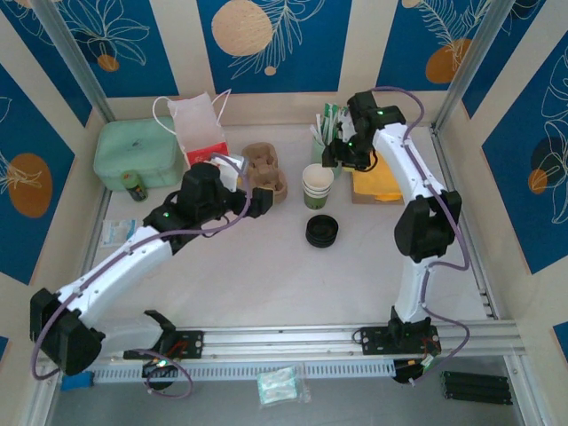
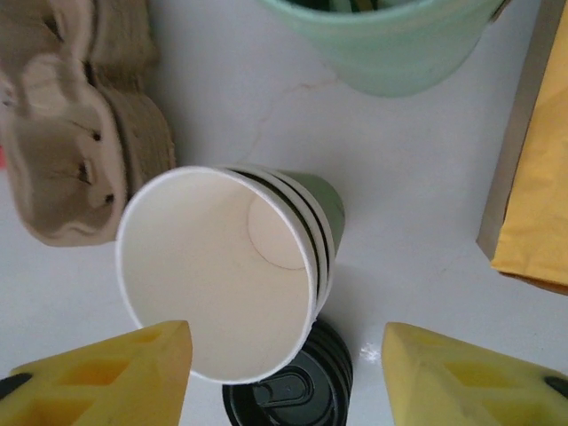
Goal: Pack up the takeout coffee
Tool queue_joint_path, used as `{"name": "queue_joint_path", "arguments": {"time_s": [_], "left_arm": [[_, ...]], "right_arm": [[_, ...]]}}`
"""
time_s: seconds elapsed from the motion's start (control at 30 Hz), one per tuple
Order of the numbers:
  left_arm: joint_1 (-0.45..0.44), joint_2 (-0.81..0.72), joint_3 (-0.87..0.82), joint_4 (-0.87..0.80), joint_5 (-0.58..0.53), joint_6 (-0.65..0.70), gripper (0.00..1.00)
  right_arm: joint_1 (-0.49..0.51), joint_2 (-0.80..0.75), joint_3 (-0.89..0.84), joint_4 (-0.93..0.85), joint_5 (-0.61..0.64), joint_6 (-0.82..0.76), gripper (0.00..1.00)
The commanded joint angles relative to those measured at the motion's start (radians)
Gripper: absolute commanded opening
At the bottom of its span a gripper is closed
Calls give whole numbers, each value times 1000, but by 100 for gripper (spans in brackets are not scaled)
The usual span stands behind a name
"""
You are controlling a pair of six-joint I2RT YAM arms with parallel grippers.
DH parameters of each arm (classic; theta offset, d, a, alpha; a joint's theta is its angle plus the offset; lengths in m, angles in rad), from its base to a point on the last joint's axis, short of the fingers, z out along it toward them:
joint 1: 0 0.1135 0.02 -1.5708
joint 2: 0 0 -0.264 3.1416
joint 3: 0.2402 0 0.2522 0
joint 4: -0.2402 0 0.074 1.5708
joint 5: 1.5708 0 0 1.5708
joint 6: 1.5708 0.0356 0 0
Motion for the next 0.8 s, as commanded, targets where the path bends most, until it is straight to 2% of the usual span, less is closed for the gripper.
{"name": "queue_joint_path", "arguments": {"time_s": [0.0, 0.27, 0.77], "left_arm": [[-15, 8, 37, -9, -43, -20, 99], [-23, 26, 34, -18, -54, -14, 99], [-27, 36, 23, -6, -50, -14, 100]], "right_arm": [[16, 23, 46, -80, 10, -20, 55], [42, 83, 76, -83, 30, -20, 45], [44, 127, 135, -105, 66, -21, 37]]}}
